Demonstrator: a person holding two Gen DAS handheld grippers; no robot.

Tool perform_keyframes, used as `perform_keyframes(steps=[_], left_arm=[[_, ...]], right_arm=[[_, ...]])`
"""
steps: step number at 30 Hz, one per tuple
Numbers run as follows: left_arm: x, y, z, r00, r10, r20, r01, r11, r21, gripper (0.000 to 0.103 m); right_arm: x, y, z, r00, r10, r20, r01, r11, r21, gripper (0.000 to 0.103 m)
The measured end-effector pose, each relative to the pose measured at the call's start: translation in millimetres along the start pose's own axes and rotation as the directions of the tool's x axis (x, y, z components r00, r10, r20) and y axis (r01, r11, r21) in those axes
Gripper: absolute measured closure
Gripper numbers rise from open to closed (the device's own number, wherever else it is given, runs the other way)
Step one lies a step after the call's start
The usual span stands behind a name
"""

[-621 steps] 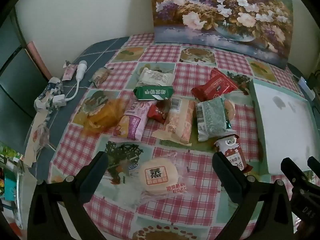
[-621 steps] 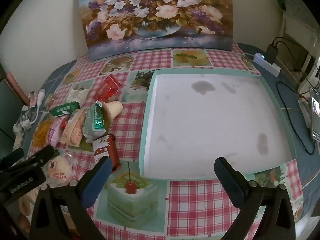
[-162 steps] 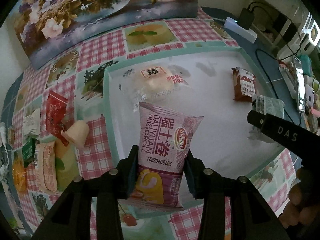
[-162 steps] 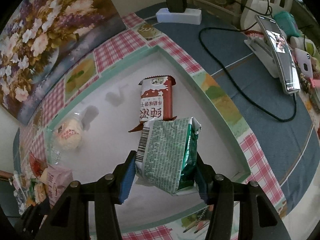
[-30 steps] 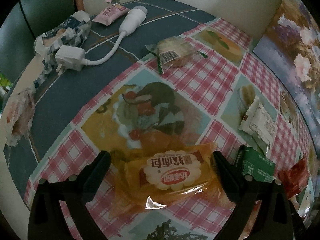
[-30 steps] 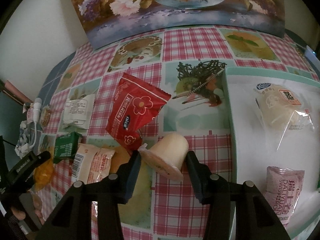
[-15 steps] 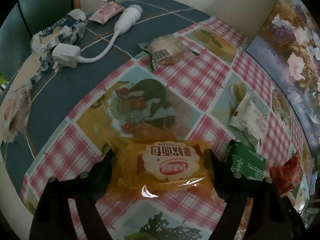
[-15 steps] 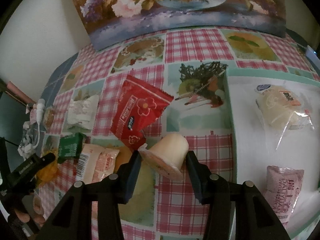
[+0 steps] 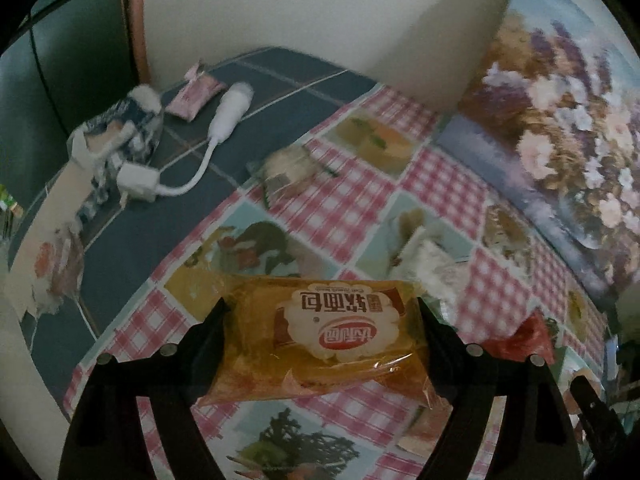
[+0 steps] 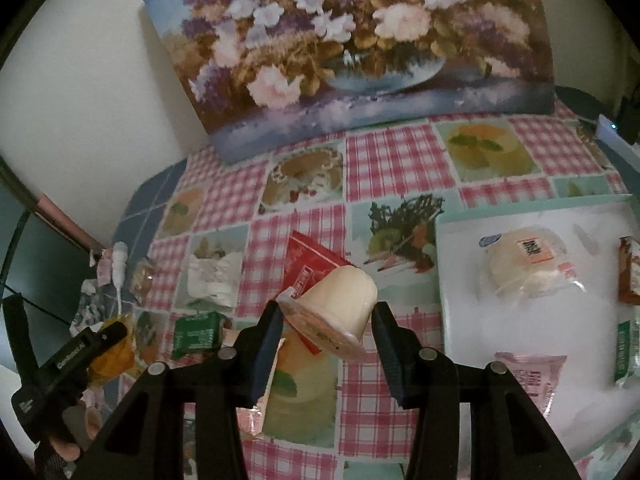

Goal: Organize snacks
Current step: 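Carry the orange bread pack and cream cup cake over the white tray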

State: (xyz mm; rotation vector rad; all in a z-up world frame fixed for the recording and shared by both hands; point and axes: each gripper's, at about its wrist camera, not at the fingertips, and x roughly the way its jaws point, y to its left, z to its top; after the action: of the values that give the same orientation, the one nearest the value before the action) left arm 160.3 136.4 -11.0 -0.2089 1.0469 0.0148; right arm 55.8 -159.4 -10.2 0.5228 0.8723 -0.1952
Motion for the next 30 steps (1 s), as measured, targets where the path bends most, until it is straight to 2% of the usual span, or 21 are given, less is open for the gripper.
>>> perform_keyframes(steps=[9,13,22,30], left_arm=[[-32,-54,-3,0.997,-0.068,0.046,0.063,0.992,0.111,0.017],[-41,-81,-10,0.992,-0.121,0.035,0.113,0.98,0.163,0.017],[-63,-152,-36,0.98,-0.197,0.01,0.184,0.934,0.306,0.017],[-83,-213,-65,0.969,-0.245,-0.016,0.229,0.877,0.422,0.017]], right_arm=[[-29,-20,11,0.998,0.007,0.055,-0.01,0.999,0.05,0.054],[-40,-34,16,0.997,-0.027,0.075,0.02,0.996,0.083,0.054],[-69,-90,27,0.99,-0.073,0.122,0.047,0.977,0.207,0.054],[-96,-141,32,0.979,-0.128,0.159,0.075,0.951,0.301,0.054]])
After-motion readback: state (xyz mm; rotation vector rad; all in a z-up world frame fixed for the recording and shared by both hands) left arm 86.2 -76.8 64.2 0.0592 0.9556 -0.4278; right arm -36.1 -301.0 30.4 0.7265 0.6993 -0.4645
